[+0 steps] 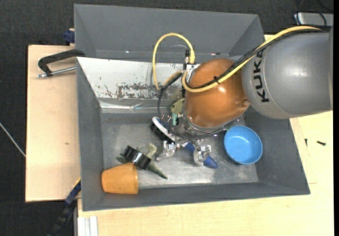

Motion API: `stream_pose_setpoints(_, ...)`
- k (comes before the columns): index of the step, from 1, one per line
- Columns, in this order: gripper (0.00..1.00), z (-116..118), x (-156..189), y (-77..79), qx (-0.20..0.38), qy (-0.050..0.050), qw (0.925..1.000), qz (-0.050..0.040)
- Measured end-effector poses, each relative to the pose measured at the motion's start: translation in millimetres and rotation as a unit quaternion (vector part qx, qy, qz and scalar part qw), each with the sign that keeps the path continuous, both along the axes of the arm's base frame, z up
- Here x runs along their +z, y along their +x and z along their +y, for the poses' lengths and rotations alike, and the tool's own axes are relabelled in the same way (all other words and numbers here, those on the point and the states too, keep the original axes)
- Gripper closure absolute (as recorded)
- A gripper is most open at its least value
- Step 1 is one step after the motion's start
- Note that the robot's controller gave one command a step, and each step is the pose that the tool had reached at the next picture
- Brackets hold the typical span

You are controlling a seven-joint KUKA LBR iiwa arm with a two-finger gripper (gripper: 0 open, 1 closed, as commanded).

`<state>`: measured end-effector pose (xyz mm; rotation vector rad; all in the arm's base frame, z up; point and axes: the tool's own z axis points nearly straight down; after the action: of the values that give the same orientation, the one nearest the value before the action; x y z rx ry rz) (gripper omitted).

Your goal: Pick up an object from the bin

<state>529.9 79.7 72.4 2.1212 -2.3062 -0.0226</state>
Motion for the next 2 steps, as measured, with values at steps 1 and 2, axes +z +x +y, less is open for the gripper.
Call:
stream_pose_setpoints(1,0.0,-24.5,5.1,14.6,-0.023,0.006,0.9997,-0.0099)
stream_pose_setpoints(2,0.0,-127.7,68.5,24.8,0.072,-0.003,0.9973,-0.0132)
